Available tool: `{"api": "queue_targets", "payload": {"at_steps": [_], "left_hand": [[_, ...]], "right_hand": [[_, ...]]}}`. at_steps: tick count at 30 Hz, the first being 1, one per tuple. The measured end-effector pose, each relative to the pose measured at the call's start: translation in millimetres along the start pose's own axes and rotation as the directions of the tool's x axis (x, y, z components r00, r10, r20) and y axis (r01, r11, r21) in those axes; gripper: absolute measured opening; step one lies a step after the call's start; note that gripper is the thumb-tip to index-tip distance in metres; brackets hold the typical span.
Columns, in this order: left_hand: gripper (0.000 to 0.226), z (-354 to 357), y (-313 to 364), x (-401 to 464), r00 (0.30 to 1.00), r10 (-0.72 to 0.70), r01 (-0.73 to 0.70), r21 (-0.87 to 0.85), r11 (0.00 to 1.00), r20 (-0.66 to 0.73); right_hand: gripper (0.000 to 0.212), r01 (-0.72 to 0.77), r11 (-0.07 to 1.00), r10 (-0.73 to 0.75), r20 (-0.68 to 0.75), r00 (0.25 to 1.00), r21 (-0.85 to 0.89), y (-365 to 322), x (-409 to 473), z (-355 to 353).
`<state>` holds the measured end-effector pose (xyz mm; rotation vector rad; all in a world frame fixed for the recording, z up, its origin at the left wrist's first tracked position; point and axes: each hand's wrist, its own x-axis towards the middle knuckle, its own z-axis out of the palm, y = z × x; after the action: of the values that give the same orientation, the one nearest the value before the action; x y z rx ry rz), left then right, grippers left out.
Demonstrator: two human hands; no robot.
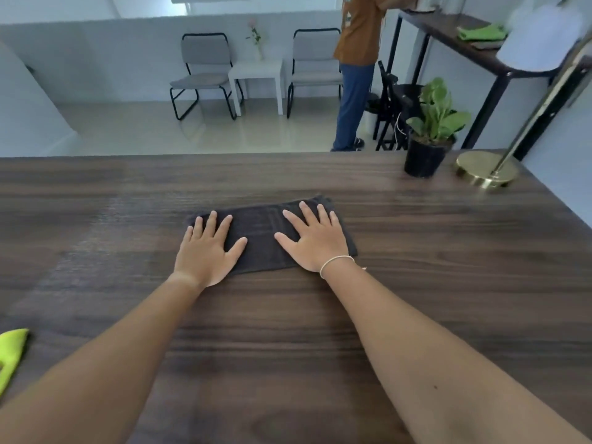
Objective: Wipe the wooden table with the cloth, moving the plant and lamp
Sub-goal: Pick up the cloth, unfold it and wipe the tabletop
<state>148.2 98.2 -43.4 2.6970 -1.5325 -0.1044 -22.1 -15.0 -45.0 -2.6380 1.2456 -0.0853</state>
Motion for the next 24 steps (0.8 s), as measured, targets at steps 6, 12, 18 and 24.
{"api": "queue_targets", "payload": {"at_steps": [6, 12, 18, 24], "left_hand": [[0.069, 9.8, 145.7, -24.4, 0.986, 0.168, -0.168, -0.012, 0.986, 0.006], [0.069, 21.7, 282.2, -69.9, 0.936, 0.351, -0.350, -0.052, 0.935, 0.024], [0.067, 22.0, 285.1, -98.4, 0.911, 0.411, -0.409, -0.076, 0.910, 0.026], [0.067, 17.6, 175.0, -119.4, 0.927, 0.375, -0.374, -0.071, 0.925, 0.009]], "right_hand": [[0.063, -0.140, 0.990, 0.140, -0.021, 0.990, -0.017, 135.7, -72.2, -27.5], [0.064, -0.338, 0.940, 0.336, -0.037, 0.941, -0.058, 253.0, -164.3, -50.9], [0.066, -0.447, 0.892, 0.444, -0.053, 0.895, -0.071, 247.9, -198.1, -48.2], [0.068, -0.400, 0.915, 0.398, -0.042, 0.916, -0.054, 141.5, -196.4, -25.7]]}}
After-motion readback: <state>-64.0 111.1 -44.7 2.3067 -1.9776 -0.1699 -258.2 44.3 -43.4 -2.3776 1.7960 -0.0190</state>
